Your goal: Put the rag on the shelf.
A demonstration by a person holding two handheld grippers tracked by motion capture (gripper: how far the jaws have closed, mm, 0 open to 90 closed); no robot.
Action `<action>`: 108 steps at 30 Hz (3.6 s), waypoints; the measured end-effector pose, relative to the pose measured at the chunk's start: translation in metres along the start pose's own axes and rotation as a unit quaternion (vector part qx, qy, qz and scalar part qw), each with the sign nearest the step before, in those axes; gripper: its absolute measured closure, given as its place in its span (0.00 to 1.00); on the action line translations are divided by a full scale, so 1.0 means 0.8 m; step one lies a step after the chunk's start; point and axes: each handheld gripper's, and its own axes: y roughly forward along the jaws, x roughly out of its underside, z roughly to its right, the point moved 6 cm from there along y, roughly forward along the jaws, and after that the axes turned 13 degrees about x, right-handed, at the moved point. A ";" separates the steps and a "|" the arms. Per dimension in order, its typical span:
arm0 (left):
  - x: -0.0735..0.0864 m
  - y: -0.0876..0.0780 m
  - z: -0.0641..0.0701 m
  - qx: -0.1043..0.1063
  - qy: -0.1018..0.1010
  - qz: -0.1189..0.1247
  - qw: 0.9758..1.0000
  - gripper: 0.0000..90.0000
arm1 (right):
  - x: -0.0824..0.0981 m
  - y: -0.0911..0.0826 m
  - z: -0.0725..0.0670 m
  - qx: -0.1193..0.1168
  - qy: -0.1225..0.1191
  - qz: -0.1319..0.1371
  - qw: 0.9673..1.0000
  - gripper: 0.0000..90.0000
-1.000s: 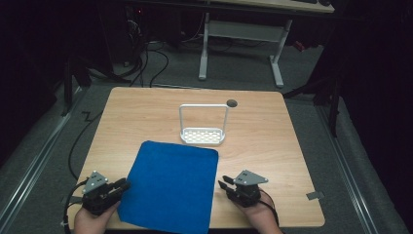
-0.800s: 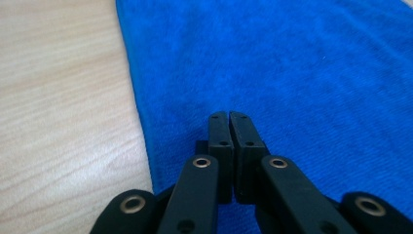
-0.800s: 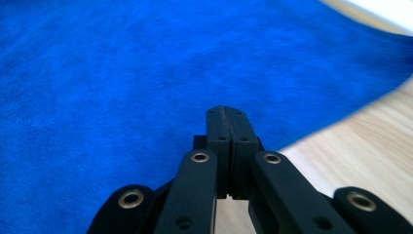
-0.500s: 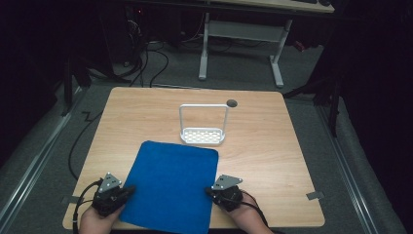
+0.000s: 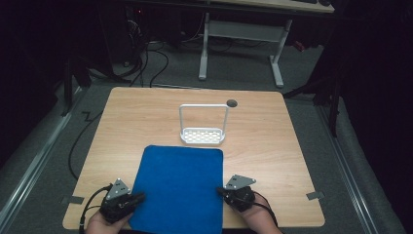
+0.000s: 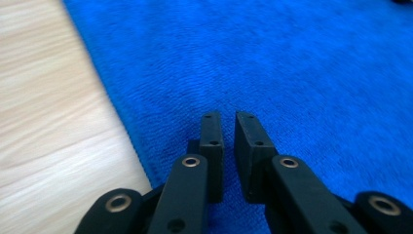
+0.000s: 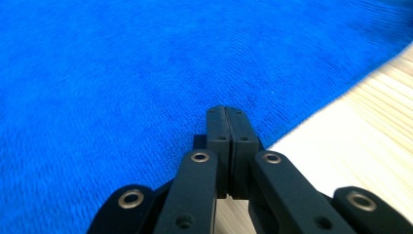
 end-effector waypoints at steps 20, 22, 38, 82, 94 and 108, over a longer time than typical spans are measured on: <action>-0.045 0.045 0.018 0.014 0.015 0.034 0.999 0.73 | 0.039 -0.031 0.070 0.060 0.074 0.001 0.995 0.89; -0.049 0.054 0.009 0.001 0.013 0.028 1.000 0.73 | 0.034 -0.027 0.073 0.069 0.072 0.007 0.995 0.88; -0.029 0.056 0.049 0.023 0.057 -0.012 0.998 0.73 | 0.053 -0.043 0.065 0.070 0.068 -0.028 0.995 0.87; -0.102 0.096 -0.055 -0.043 -0.042 0.046 0.997 0.69 | 0.057 -0.049 0.095 0.086 0.136 0.049 0.986 0.70; -0.100 0.099 -0.052 -0.043 -0.039 0.044 0.997 0.95 | 0.039 -0.039 0.105 0.106 0.160 0.047 0.980 0.63; -0.100 0.098 -0.053 -0.038 -0.040 0.043 0.998 0.97 | 0.004 0.029 0.144 0.123 0.142 -0.006 0.982 0.68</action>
